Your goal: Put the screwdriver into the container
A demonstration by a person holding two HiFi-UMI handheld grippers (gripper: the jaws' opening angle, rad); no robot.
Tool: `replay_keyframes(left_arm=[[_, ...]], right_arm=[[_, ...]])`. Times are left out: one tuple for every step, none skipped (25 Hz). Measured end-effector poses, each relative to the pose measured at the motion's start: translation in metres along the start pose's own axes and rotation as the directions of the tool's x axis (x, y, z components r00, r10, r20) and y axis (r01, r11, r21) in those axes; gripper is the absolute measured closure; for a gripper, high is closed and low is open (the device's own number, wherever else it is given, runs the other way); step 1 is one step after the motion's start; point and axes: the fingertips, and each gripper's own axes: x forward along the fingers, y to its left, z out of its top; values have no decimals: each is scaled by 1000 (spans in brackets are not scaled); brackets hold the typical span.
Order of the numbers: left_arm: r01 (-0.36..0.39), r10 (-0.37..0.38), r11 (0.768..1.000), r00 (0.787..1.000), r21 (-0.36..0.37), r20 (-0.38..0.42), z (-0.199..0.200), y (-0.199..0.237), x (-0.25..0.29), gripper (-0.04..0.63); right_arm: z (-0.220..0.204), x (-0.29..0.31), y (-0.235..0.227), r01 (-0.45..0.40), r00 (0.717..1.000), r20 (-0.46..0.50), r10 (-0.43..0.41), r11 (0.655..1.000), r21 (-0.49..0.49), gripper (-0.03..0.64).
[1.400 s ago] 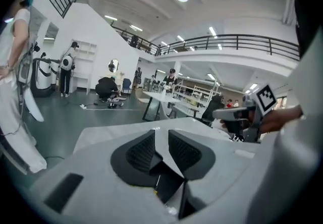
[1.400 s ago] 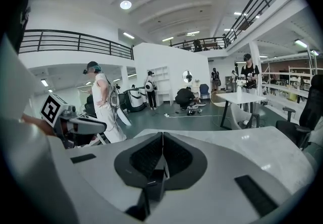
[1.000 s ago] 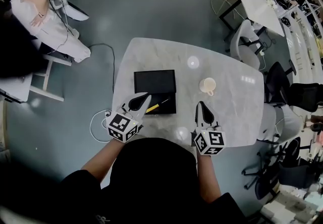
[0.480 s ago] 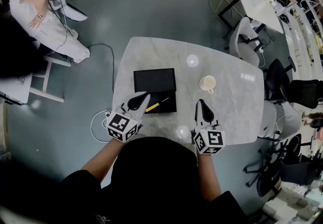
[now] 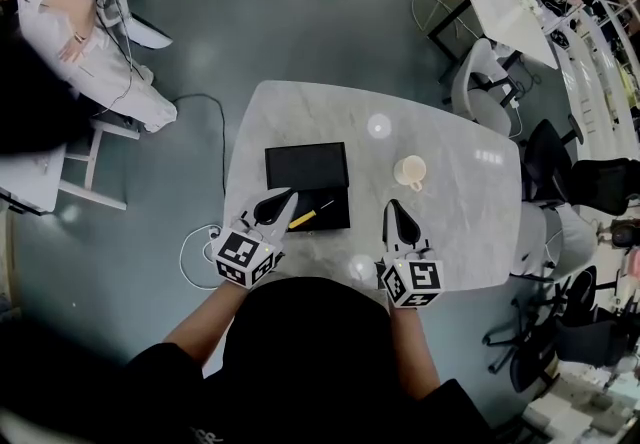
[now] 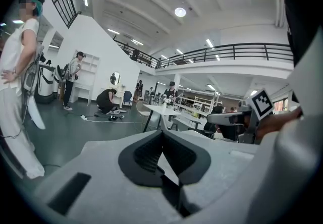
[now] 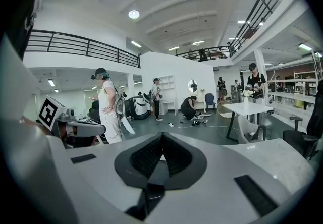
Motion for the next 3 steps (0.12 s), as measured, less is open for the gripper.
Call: replay_keyframes(left_arm=[[0, 0, 1000, 1000, -2, 0, 0, 0, 0, 580], [-1, 1, 1000, 1000, -4, 1, 0, 1, -1, 580], [-2, 2, 1000, 1000, -6, 2, 0, 2, -2, 580]], right_arm=[[0, 0, 0, 1, 1000, -1, -1, 1000, 0, 604], [1, 0, 0, 2, 1000, -2, -2, 1000, -2, 604], [1, 0, 1, 3, 1000, -3, -3, 1000, -4, 604]])
